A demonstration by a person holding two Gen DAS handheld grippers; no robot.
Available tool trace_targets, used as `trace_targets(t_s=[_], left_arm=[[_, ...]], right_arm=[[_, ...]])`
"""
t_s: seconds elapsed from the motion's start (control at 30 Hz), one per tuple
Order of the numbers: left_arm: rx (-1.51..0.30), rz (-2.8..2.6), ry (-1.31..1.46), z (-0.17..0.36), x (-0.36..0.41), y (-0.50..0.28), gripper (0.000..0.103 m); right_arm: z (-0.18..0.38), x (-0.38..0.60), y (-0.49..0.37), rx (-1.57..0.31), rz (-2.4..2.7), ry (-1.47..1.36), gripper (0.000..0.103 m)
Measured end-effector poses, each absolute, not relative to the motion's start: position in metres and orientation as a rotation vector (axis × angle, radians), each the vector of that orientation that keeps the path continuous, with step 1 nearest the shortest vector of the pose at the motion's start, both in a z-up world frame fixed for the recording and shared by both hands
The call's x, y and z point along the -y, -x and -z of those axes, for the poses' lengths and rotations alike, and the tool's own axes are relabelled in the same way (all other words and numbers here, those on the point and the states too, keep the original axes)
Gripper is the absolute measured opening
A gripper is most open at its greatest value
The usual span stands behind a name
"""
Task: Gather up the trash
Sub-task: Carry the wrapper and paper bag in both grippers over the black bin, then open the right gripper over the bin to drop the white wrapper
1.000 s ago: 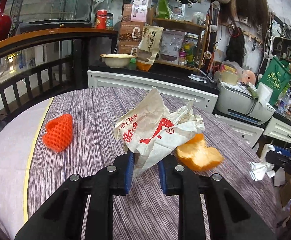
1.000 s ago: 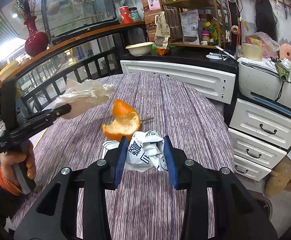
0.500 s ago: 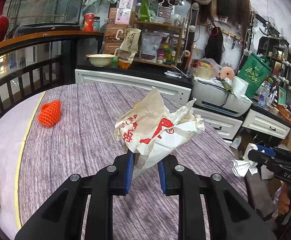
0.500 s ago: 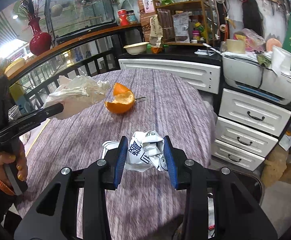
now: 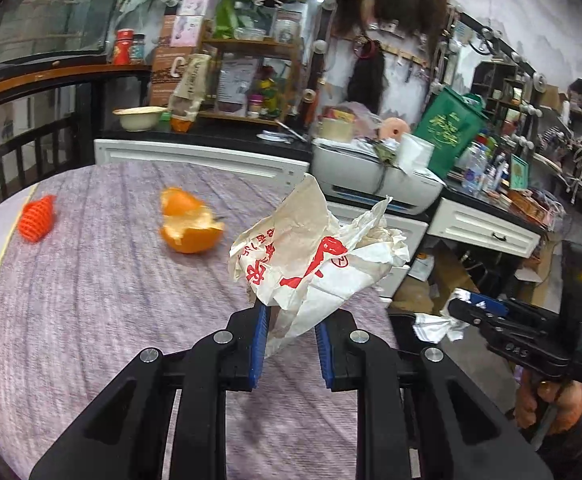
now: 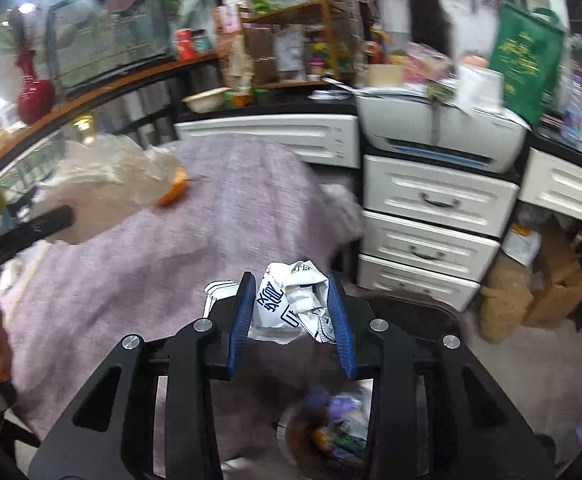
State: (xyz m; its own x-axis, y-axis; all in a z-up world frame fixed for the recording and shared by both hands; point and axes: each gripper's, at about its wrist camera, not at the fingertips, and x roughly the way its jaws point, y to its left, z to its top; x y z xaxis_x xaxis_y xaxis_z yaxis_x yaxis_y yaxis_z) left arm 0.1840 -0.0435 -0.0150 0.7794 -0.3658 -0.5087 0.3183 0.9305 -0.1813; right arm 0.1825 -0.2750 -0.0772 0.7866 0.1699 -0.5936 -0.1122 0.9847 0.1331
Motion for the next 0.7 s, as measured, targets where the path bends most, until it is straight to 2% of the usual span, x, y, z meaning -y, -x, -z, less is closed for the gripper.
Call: trace_targets(t_s=[0.4,0.7], left_arm=[[-0.624,0.538,0.024,0.027,0.144,-0.171,0.022],[-0.686,0.577,-0.013,0.046,0.188,-0.174,0.022]], right_arm=[[0.141,0.338,-0.171,-0.774,0.013,-0.161,0.037],[0.192,0.357,-0.187,-0.862,0.062,-0.184,0.037]])
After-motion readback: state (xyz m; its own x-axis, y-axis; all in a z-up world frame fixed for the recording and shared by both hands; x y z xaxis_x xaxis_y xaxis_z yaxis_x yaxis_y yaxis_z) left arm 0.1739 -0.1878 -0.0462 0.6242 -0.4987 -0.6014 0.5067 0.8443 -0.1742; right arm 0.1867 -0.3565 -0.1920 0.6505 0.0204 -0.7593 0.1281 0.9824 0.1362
